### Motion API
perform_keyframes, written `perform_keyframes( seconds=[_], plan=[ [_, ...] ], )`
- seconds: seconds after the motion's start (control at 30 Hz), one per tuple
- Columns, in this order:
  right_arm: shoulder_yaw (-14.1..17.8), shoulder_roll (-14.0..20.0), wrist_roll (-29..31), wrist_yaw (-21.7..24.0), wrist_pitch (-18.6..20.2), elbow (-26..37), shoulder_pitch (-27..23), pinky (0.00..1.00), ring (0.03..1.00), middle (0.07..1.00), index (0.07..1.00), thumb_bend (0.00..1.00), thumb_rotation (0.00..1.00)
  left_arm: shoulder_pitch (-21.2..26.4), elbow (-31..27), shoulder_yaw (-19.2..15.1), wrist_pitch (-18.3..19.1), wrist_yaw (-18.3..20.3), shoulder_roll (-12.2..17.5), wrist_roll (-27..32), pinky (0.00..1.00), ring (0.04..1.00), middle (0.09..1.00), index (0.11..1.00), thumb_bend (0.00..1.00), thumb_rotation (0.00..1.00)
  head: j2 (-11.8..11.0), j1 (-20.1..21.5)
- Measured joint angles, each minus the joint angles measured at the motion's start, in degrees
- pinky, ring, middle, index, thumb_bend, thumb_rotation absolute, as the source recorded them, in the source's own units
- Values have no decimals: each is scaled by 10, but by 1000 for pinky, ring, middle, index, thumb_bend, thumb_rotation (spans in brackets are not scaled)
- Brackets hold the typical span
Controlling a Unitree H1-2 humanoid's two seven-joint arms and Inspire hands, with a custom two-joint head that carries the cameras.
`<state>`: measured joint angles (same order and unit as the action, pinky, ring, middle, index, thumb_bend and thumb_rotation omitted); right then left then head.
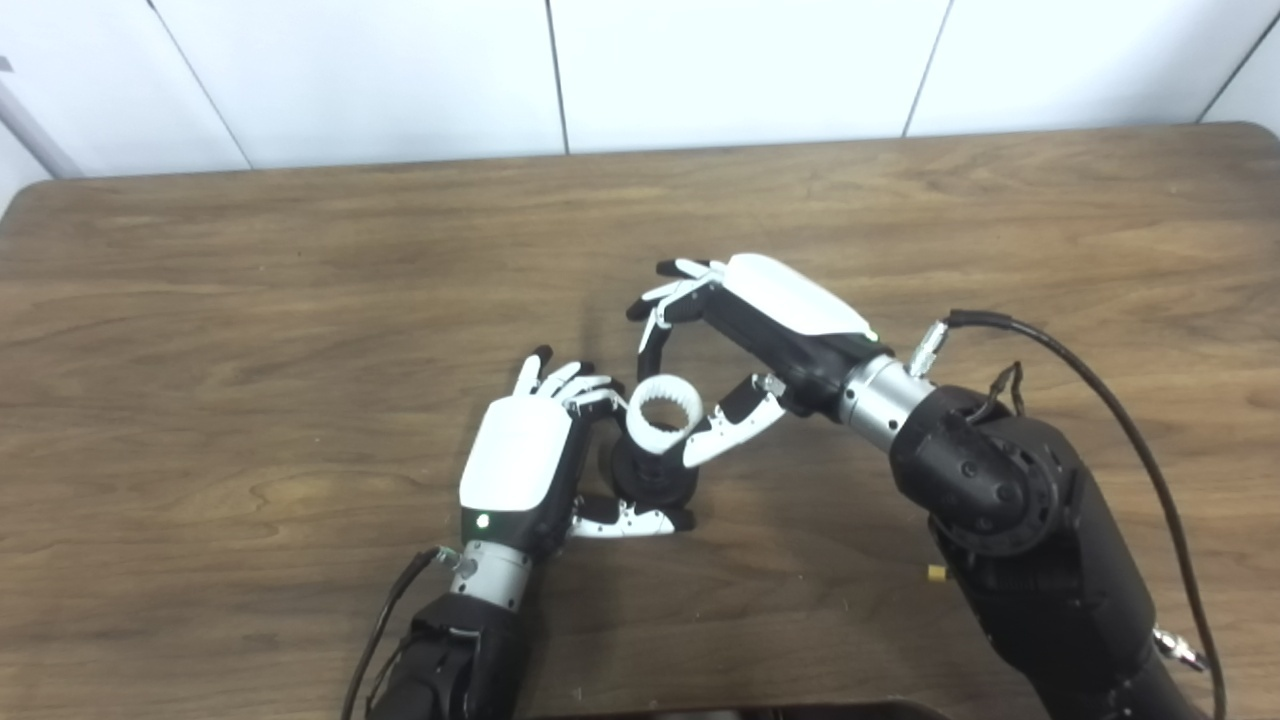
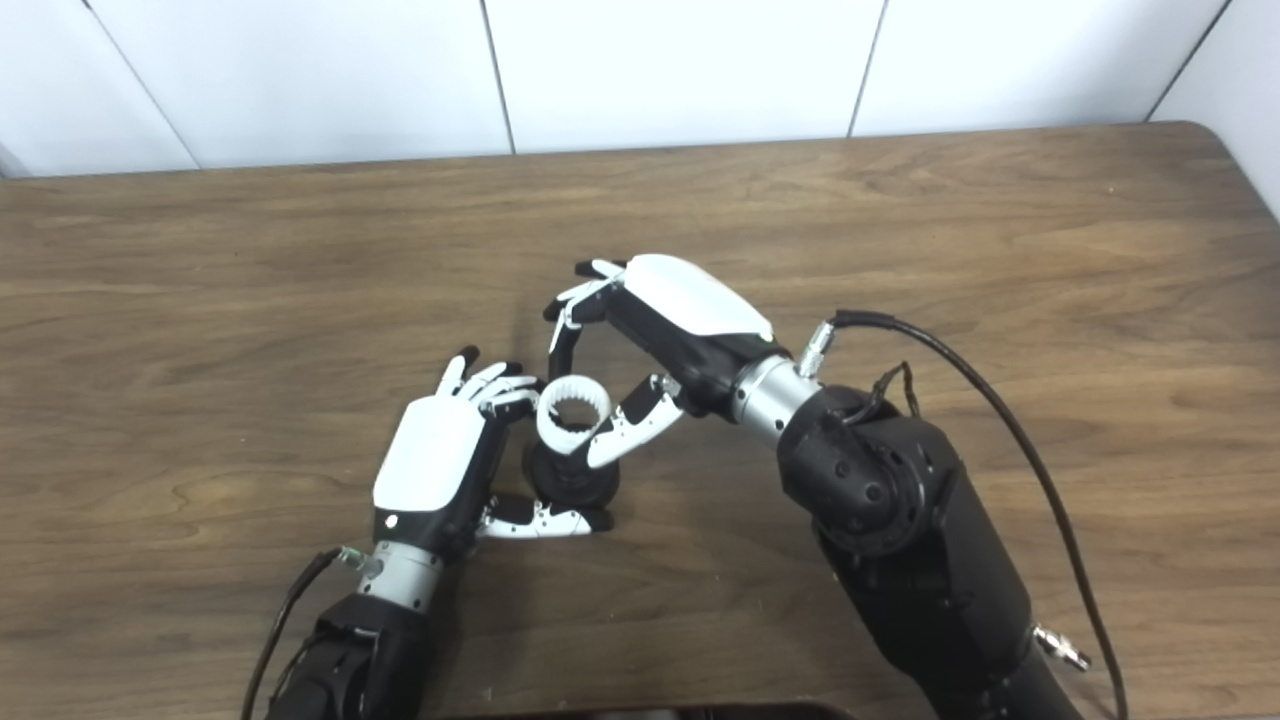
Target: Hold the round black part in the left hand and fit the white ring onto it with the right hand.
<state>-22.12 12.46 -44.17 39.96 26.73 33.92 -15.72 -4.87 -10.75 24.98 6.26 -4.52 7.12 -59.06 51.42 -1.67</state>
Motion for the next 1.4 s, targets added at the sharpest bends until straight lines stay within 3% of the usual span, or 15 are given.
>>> perform_keyframes(
  seconds=[0.53,1.4],
  plan=[
    [-18,8,-11,0,-10,-10,11,1000,979,820,482,525,134,0,0,0,1,-1,-1,0,1000,874,760,484,525,59,1,1],
    [-17,-3,-16,-26,-26,-47,15,1000,971,827,483,524,134,1,1,1,0,-1,-1,0,1000,868,758,484,524,57,-3,4]
  ],
)
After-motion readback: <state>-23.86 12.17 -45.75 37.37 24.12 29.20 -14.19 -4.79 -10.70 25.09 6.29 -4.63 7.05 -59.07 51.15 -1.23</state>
